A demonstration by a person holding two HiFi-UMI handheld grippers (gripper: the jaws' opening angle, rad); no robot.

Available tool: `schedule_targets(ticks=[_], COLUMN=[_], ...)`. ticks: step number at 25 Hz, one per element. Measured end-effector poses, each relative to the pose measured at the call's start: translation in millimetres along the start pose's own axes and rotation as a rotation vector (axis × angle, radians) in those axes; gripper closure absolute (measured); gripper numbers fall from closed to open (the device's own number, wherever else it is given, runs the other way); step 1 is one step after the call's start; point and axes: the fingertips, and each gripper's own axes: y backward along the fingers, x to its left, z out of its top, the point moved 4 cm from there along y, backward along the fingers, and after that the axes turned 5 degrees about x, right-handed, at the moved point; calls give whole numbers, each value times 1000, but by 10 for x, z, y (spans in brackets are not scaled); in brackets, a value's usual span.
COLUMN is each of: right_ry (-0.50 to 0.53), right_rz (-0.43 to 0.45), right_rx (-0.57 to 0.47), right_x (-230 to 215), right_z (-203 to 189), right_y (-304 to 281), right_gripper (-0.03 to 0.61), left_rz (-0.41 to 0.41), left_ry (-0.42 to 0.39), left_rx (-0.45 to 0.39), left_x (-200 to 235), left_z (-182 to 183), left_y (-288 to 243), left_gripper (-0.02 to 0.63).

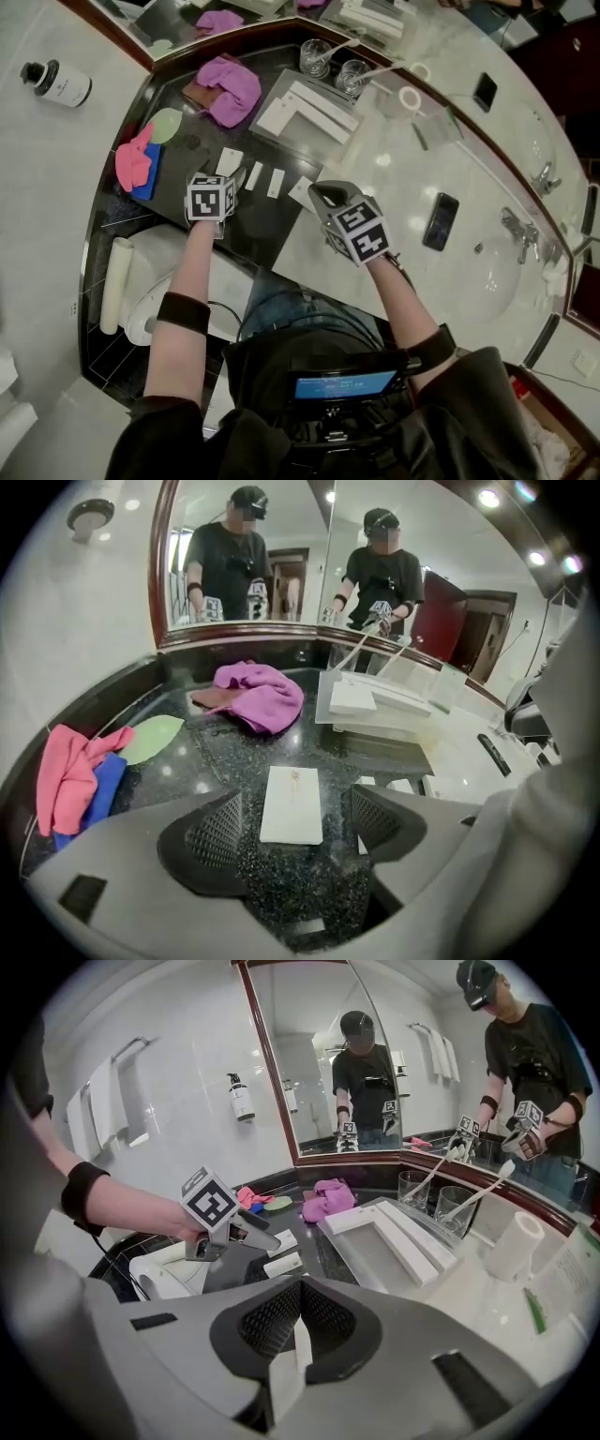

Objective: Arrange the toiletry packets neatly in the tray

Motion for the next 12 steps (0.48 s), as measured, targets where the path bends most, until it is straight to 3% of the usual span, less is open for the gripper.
schedule_targets(ticks=[8, 12], right_ry=[-16, -26], right_rz=[10, 9], right_rx=[34, 39], right_x=[9, -11], right_z=[6, -3], right_y=[-239, -269], right_gripper=[572, 572], left_rz=[-16, 24], left_ry=[-59, -57], left_rx=[65, 94], left_x=[38, 66], left_z=[-47, -58], left_y=[-281, -286], left_gripper=[256, 290])
